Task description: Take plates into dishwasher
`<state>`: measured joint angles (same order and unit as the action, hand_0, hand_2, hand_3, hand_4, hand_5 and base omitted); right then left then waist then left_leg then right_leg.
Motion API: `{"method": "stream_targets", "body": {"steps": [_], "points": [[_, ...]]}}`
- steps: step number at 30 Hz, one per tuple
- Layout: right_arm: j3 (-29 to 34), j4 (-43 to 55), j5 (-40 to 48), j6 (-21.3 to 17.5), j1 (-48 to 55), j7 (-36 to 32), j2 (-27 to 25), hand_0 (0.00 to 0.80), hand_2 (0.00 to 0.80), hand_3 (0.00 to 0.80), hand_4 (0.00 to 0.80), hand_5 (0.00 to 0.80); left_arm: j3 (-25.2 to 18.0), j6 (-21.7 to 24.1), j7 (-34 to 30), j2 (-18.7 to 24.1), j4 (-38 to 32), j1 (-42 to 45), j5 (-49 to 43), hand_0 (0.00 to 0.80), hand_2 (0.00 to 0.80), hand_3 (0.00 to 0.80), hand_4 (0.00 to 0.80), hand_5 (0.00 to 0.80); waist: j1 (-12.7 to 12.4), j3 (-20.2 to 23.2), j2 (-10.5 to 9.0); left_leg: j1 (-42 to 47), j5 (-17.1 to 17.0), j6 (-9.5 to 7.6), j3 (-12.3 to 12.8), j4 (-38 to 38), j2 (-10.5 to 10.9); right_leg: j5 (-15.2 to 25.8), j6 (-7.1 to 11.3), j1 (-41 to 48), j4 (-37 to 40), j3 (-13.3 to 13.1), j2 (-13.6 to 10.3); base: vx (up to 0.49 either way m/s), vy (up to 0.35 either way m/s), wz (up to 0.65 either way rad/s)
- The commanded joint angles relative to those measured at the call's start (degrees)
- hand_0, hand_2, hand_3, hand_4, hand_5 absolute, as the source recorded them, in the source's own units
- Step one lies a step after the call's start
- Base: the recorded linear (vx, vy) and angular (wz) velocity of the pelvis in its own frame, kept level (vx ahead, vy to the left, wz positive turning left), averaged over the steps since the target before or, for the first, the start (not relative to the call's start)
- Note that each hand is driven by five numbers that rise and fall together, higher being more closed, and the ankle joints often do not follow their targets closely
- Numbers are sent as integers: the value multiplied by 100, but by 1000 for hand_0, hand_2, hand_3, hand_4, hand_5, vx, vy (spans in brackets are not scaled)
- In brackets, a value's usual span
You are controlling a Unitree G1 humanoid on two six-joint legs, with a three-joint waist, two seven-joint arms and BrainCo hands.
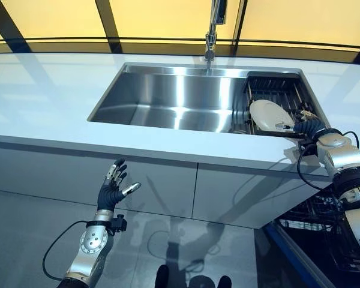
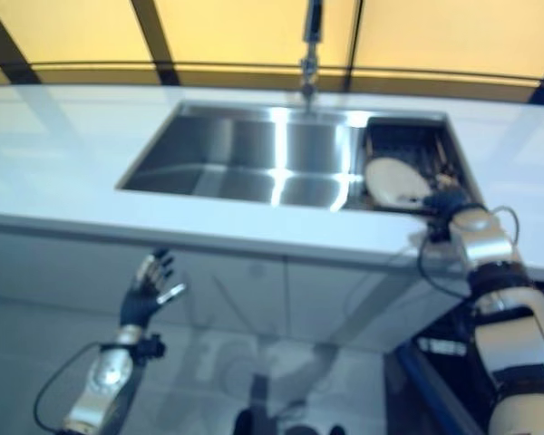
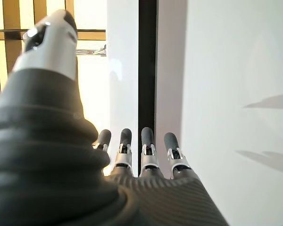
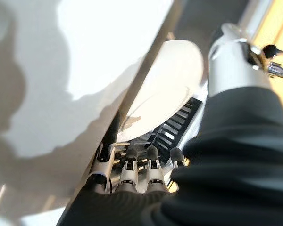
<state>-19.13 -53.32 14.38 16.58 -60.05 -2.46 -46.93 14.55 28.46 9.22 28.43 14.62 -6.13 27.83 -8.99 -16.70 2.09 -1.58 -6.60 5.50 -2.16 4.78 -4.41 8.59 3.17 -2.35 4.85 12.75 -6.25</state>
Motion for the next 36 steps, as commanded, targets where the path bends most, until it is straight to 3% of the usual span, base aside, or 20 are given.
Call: {"method": "stream_targets", "body": {"steps": [1,5,10,19,25,36], "points": [[-786,-371,-675,-148,-340,180,-353,0,0,0,0,0,64,400,61,228,-247,-139,29,0,0,0,0,0,-20,-110,-77,-30,78,-160,111,22,70,-72,159,60,-145,-121,-265,0,0,0],[-1167,-366,-1206,-519,-574,425,-399,0,0,0,0,0,155,471,65,221,-210,-154,23,0,0,0,0,0,-44,-142,-54,-64,63,-163,95,22,84,-68,165,38,-149,-105,-270,0,0,0],[-1622,-237,-1979,-911,-845,1214,-443,0,0,0,0,0,276,575,48,219,-181,-176,50,0,0,0,0,0,-73,-215,8,-139,42,-175,74,22,113,-58,175,-31,-162,-63,-282,-6,-2,0],[-2140,45,-2412,-779,-1356,2276,-603,0,0,0,0,0,430,571,94,209,-274,-139,168,0,0,0,0,0,-102,-270,107,-307,-5,-167,36,22,161,-64,184,-162,-169,-6,-305,0,0,0],[-2281,181,-2636,-815,-1465,2299,-748,0,0,0,0,0,530,373,-3,154,-76,-58,259,0,0,0,0,0,-101,-128,23,-275,23,-166,8,22,165,-93,210,-117,-166,20,-322,12,4,6],[-2472,381,-2886,-796,-1336,1484,-826,0,0,0,0,0,632,-232,-17,-169,1108,144,-83,0,0,0,0,0,-58,379,-285,225,222,-244,54,-25,175,-222,228,351,-229,-99,-358,113,10,2]]}}
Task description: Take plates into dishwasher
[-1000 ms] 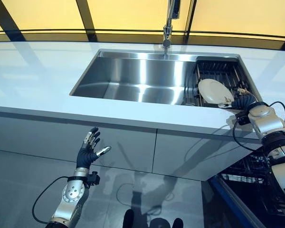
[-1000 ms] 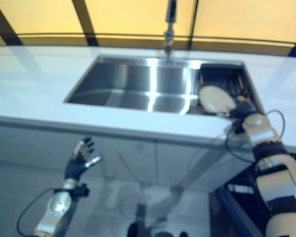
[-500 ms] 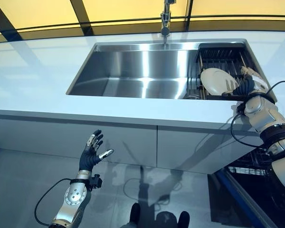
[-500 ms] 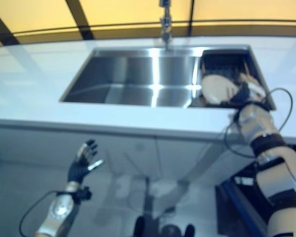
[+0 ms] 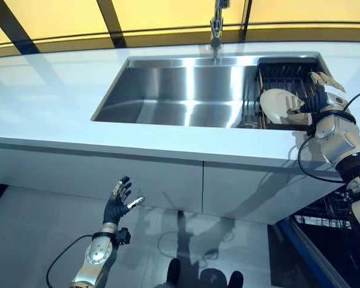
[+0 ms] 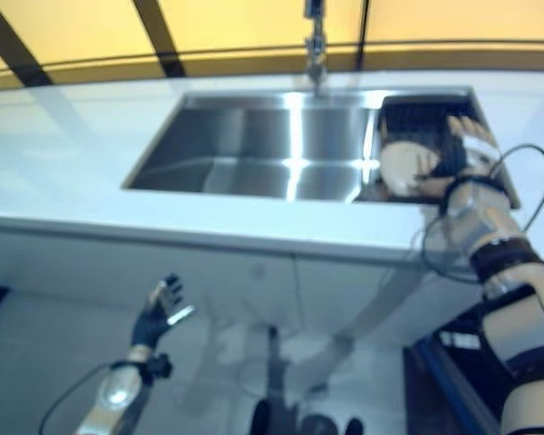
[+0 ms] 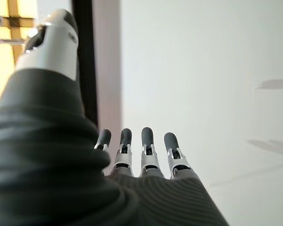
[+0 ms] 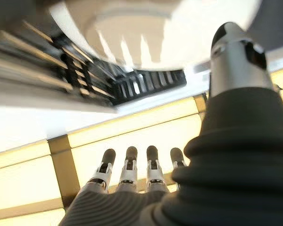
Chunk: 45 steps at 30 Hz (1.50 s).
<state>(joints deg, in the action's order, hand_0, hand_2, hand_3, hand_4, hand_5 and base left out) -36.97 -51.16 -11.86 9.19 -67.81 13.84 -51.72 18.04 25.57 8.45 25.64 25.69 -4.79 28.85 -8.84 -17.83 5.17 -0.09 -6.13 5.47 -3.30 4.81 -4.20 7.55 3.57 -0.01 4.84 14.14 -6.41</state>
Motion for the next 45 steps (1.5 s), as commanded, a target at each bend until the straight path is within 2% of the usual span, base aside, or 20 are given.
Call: {"method": "stream_targets", "body": {"steps": [1,7,12,17,23,26,27,28,30,31,32,33,34,35,37,43,45], "points": [[-686,171,-284,-52,-518,-240,-333,0,0,0,0,0,268,-77,117,90,67,27,-264,0,0,0,0,0,-69,555,-619,132,199,-250,174,-29,156,-127,192,176,-214,-252,-342,145,53,-4],[-625,453,-250,242,-321,-678,-274,0,0,0,0,0,123,-441,382,40,251,30,-517,0,0,0,0,0,-1,769,-714,338,285,-285,213,-34,168,-142,228,354,-191,-351,-351,87,52,-6],[-564,606,-127,401,-209,-1111,-315,0,0,0,0,0,-63,-563,503,97,281,-84,-771,0,0,0,0,0,59,900,-790,484,352,-317,253,-33,176,-134,250,457,-172,-413,-351,68,48,-8],[-569,891,-161,594,-213,-1319,-427,0,0,0,0,0,-187,-583,531,197,172,-212,-935,0,0,0,0,0,124,957,-862,544,411,-355,300,-54,206,-114,274,488,-148,-511,-349,17,44,-10],[-598,1138,78,599,-271,-1691,-579,0,0,0,0,0,-361,-522,365,272,21,-229,-998,0,0,0,0,0,164,988,-906,562,481,-422,356,-102,284,-112,334,432,-252,-610,-428,4,48,-8],[-482,1156,51,618,-67,-1610,-526,0,0,0,0,0,-434,-511,177,361,-143,-211,-985,0,0,0,0,0,146,867,-849,465,488,-596,337,-265,351,-303,362,133,-1166,-653,-550,-6,53,-8],[-467,1170,66,637,-42,-1578,-524,0,0,0,0,0,-438,-506,157,384,-176,-203,-985,0,0,0,0,0,146,827,-845,445,481,-621,340,-299,360,-283,388,33,-1370,-657,-572,-48,11,-11],[-371,1224,205,669,57,-1439,-552,0,0,0,0,0,-463,-486,101,497,-311,-197,-949,0,0,0,0,0,173,594,-806,408,487,-682,305,-419,382,-27,468,-413,-2077,-713,-615,-30,-32,-13],[-211,1257,165,622,197,-1355,-532,0,0,0,0,0,-505,-506,68,577,-374,-232,-908,0,0,0,0,0,208,403,-819,426,518,-664,256,-500,398,200,498,-652,-2097,-750,-679,-1,-125,-5],[-146,1249,1,561,246,-1388,-461,0,0,0,0,0,-517,-477,120,639,-339,-347,-835,0,0,0,0,0,293,232,-863,468,593,-626,177,-541,411,479,541,-874,-1795,-811,-735,24,-190,5],[-158,1241,-16,529,235,-1413,-457,0,0,0,0,0,-519,-450,136,658,-322,-384,-805,0,0,0,0,0,323,195,-874,485,628,-619,151,-550,411,551,559,-925,-1689,-823,-742,12,-202,9],[-181,1231,-14,484,212,-1406,-461,0,0,0,0,0,-539,-417,209,660,-353,-418,-807,0,0,0,0,0,357,140,-865,495,652,-613,139,-548,388,575,547,-1021,-1622,-869,-719,-43,-172,14],[-175,1107,-31,364,142,-1436,-491,0,0,0,0,0,-589,-369,313,668,-404,-483,-752,0,0,0,0,0,345,104,-841,394,675,-587,170,-612,317,338,505,-961,-1354,-829,-658,-61,-154,11],[-176,1065,-25,330,123,-1448,-496,0,0,0,0,0,-593,-357,329,671,-403,-494,-734,0,0,0,0,0,343,104,-840,364,682,-578,172,-635,310,317,501,-939,-1301,-810,-648,-66,-175,12],[-321,712,-26,194,-40,-1475,-469,0,0,0,0,0,-554,-240,409,596,-345,-571,-725,0,0,0,0,0,297,83,-868,237,687,-473,260,-742,224,257,489,-829,-1052,-651,-619,-26,-170,12],[-634,399,98,73,-346,-1633,-543,0,0,0,0,0,-496,-44,401,527,-367,-422,-757,0,0,0,0,0,227,13,-869,265,570,-269,402,-502,9,388,477,-715,-553,-386,-589,18,-113,10],[-699,352,176,56,-440,-1686,-517,0,0,0,0,0,-502,-42,416,513,-364,-405,-784,0,0,0,0,0,224,10,-855,266,538,-241,425,-431,-20,397,474,-718,-509,-371,-580,26,-55,3]]}}
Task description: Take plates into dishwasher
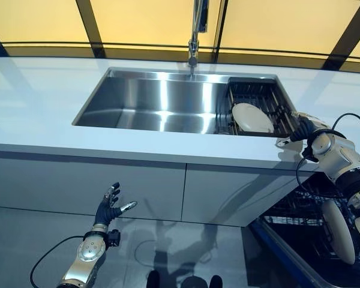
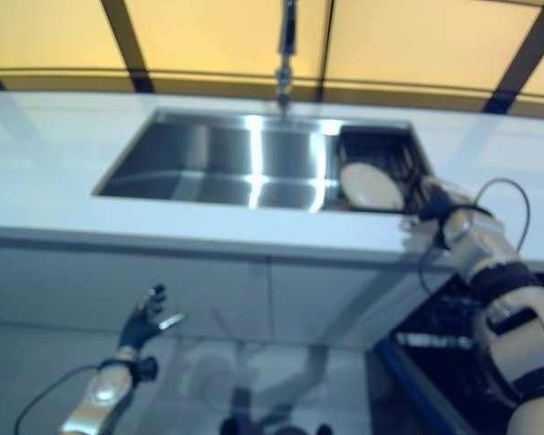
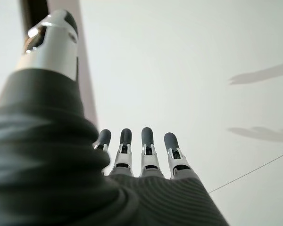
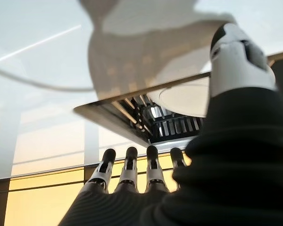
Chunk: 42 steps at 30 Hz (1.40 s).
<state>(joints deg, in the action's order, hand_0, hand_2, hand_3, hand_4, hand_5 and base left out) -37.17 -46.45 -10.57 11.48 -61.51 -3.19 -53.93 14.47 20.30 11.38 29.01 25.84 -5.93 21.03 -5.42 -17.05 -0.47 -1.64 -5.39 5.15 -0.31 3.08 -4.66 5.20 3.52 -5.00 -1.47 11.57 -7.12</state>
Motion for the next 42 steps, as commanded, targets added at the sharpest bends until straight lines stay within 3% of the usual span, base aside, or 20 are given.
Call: {"method": "stream_targets", "body": {"steps": [1,15,18,19,20,21,23,25,27,30,33,40,41,42], "points": [[-731,-101,84,-148,-1119,-23,-283,0,0,0,0,0,-122,504,148,169,-365,-243,-70,0,0,0,0,0,-120,-84,-273,407,435,-183,126,-214,7,627,478,-235,124,-120,-511,71,-58,4],[-814,518,302,69,-1241,337,-398,0,0,0,0,0,-74,501,45,111,-287,-43,57,0,0,0,0,0,-29,-180,-114,364,354,-77,135,10,22,516,379,-495,9,-56,-500,19,30,0],[-744,836,328,118,-1001,420,-532,0,0,0,0,0,-59,393,-90,141,-343,-43,56,0,0,0,0,0,-41,-252,-53,136,323,-220,18,-213,107,257,390,-755,-965,-145,-521,-14,68,-7],[-573,1157,469,158,-688,575,-625,0,0,0,0,0,-42,279,-113,184,-449,3,34,0,0,0,0,0,2,-393,40,100,349,-326,-164,-373,106,635,509,-1417,-2176,-466,-523,107,7,-10],[-417,1447,525,281,-491,586,-663,0,0,0,0,0,-14,235,-92,230,-481,40,47,0,0,0,0,0,73,-469,72,137,410,-390,-325,-466,116,844,574,-1826,-2624,-709,-423,257,-129,-15],[-74,1821,380,400,-165,538,-643,0,0,0,0,0,-50,154,-83,240,-512,83,92,0,0,0,0,0,244,-549,25,268,563,-443,-537,-557,159,1227,622,-2184,-2524,-941,-348,295,-227,-8],[254,2067,-119,383,137,444,-523,0,0,0,0,0,-106,248,-49,209,-394,-13,255,0,0,0,0,0,387,-609,-106,465,855,-446,-645,-680,200,1548,674,-2288,-1943,-946,-512,200,-227,35],[294,1872,-136,149,79,478,-564,0,0,0,0,0,-155,313,45,194,-369,-137,151,0,0,0,0,0,375,-531,-129,491,860,-417,-591,-612,138,925,493,-1840,-1267,-724,-499,-7,-162,49],[148,1494,-129,96,-271,427,-483,0,0,0,0,0,-176,365,31,116,-266,-293,403,0,0,0,0,0,306,-455,-178,492,917,-230,-509,-734,32,587,390,-1430,-1006,-503,-512,-99,-140,66],[-108,1270,158,80,-455,490,-518,0,0,0,0,0,-129,465,-51,9,-219,-311,232,0,0,0,0,0,209,-415,-279,370,755,-115,-397,-810,-102,488,308,-979,-704,-349,-487,20,-115,51],[-241,1093,259,62,-582,418,-553,0,0,0,0,0,-125,490,-70,-35,-251,-305,230,0,0,0,0,0,226,-378,-257,448,688,-38,-292,-644,-189,529,324,-961,-616,-299,-525,48,3,-15],[-115,1040,211,-43,-260,111,-453,0,0,0,0,0,-127,406,38,-88,-249,-326,266,0,0,0,0,0,345,-79,-255,827,640,103,-235,-439,-268,638,332,-870,-308,-334,-505,111,1,-8],[-98,1010,205,-76,-220,65,-418,0,0,0,0,0,-150,417,24,-103,-208,-301,286,0,0,0,0,0,350,-10,-240,862,508,148,-275,-566,-324,593,271,-854,-322,-305,-454,93,-5,7],[-100,959,194,-101,-183,28,-379,0,0,0,0,0,-167,435,-1,-128,-160,-299,319,0,0,0,0,0,354,61,-252,786,147,222,-404,-1037,-340,571,177,-774,-222,-315,-382,64,-15,7]]}}
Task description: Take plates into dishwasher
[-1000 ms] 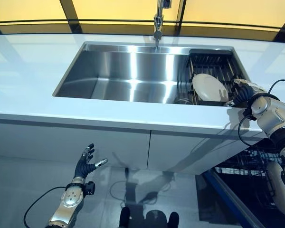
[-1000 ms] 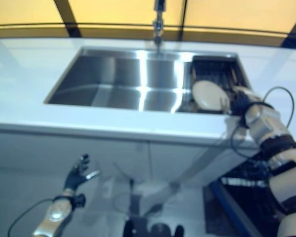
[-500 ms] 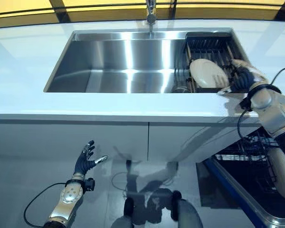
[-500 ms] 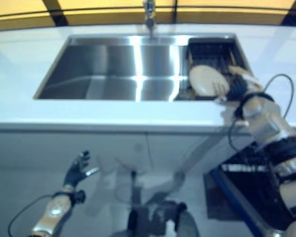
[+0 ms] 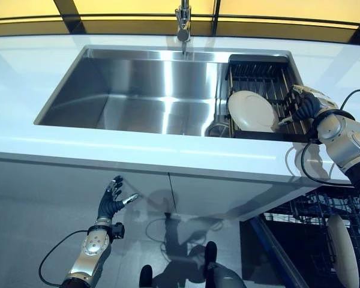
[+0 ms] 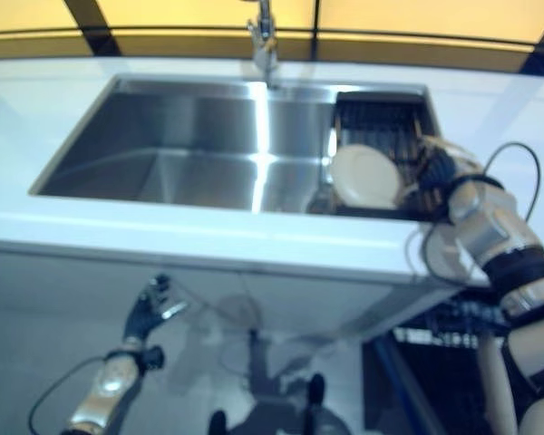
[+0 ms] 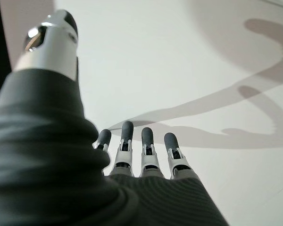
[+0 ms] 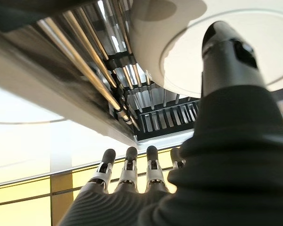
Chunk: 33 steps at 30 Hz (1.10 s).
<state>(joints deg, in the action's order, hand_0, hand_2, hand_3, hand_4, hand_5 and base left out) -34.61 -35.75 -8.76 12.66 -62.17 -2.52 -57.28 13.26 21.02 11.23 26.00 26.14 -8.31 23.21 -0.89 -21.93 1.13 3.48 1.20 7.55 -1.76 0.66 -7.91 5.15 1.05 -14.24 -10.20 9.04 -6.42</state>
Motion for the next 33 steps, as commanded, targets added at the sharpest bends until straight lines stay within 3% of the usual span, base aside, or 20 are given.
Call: {"method": "stream_targets", "body": {"steps": [1,2,4,7,8,9,12,18,33], "points": [[-375,-113,12,-210,-101,-47,-36,0,0,0,0,0,-42,383,10,161,-175,-60,110,0,0,0,0,0,-103,565,-434,175,-660,-5,-331,-1090,17,564,373,205,704,-60,-432,102,-56,-1],[-438,-151,52,-210,-63,-44,-23,0,0,0,0,0,-28,388,-3,139,-186,-60,137,0,0,0,0,0,-168,564,-511,-210,-881,-36,-503,-1723,195,519,264,433,830,-74,-407,98,-64,1],[-441,-97,40,-131,65,65,35,0,0,0,0,0,-9,378,-75,98,-213,-46,146,0,0,0,0,0,-316,446,-518,-814,-943,-131,-431,-1596,358,424,278,848,977,-235,-307,175,-34,5],[-158,-70,-73,-96,323,113,169,0,0,0,0,0,-8,316,-190,132,-357,13,83,0,0,0,0,0,-480,287,-387,-1028,-1130,-136,-59,-657,169,325,399,1225,1045,-334,-257,161,37,-16],[-109,-45,-103,-82,362,85,172,0,0,0,0,0,-2,298,-184,142,-375,16,84,0,0,0,0,0,-485,291,-406,-1001,-1026,-164,-63,-627,207,326,408,1232,1047,-324,-282,170,59,-44],[20,33,-62,-17,490,8,166,0,0,0,0,0,33,314,-130,182,-398,50,18,0,0,0,0,0,-508,345,-406,-812,-851,-237,-147,-246,278,309,465,1248,1022,-284,-312,98,66,-78],[122,-27,71,-24,542,-139,116,0,0,0,0,0,-46,260,-78,277,-452,79,34,0,0,0,0,0,-531,461,-368,-516,-900,-193,59,260,201,365,559,1253,1108,7,-398,66,56,-51],[81,-336,203,-303,373,-211,129,0,0,0,0,0,-194,276,-107,340,-472,128,83,0,0,0,0,0,-578,592,-373,-445,-812,-167,184,361,90,392,621,1200,1260,166,-452,12,-3,7],[-283,-455,151,-385,22,-380,136,0,0,0,0,0,-95,382,-9,334,-565,143,88,0,0,0,0,0,-626,516,-254,-480,-774,-159,133,355,22,307,603,1138,1189,110,-497,2,-3,2]]}}
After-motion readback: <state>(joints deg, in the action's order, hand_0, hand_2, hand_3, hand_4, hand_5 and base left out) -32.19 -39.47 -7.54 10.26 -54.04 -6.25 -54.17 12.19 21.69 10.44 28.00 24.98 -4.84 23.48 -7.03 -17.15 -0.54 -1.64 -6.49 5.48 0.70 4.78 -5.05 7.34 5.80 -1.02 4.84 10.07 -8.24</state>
